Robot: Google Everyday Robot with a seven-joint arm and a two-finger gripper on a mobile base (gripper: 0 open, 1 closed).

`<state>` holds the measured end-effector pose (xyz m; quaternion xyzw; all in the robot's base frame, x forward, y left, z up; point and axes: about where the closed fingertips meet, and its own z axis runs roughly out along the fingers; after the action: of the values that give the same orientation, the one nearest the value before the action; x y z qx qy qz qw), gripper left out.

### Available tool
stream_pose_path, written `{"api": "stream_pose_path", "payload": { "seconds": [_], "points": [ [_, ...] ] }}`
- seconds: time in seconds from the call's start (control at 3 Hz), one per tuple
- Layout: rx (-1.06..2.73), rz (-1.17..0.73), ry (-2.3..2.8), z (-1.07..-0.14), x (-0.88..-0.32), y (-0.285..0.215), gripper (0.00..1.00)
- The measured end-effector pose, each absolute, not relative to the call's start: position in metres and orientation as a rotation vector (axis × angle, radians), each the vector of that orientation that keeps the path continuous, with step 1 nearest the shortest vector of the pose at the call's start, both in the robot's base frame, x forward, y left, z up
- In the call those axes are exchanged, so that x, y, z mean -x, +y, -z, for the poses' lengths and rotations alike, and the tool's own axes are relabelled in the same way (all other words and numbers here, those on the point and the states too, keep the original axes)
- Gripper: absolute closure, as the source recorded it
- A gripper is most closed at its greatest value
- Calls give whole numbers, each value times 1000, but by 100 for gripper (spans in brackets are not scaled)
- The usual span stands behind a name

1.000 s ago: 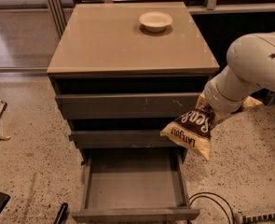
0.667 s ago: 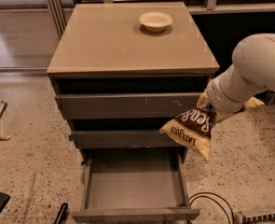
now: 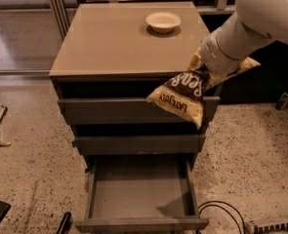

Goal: Pick brown chip bag from bottom drawer and place on counter

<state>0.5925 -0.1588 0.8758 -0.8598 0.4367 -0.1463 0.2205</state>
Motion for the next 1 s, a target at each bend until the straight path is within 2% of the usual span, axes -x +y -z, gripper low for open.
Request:
{"api": "stream_pose_path", "payload": {
  "seconds": [0.33, 1.0],
  "points": [
    [2311, 404, 1126, -916, -635, -133, 100],
    [2021, 206, 1258, -921, -727, -130, 100]
  ]
}}
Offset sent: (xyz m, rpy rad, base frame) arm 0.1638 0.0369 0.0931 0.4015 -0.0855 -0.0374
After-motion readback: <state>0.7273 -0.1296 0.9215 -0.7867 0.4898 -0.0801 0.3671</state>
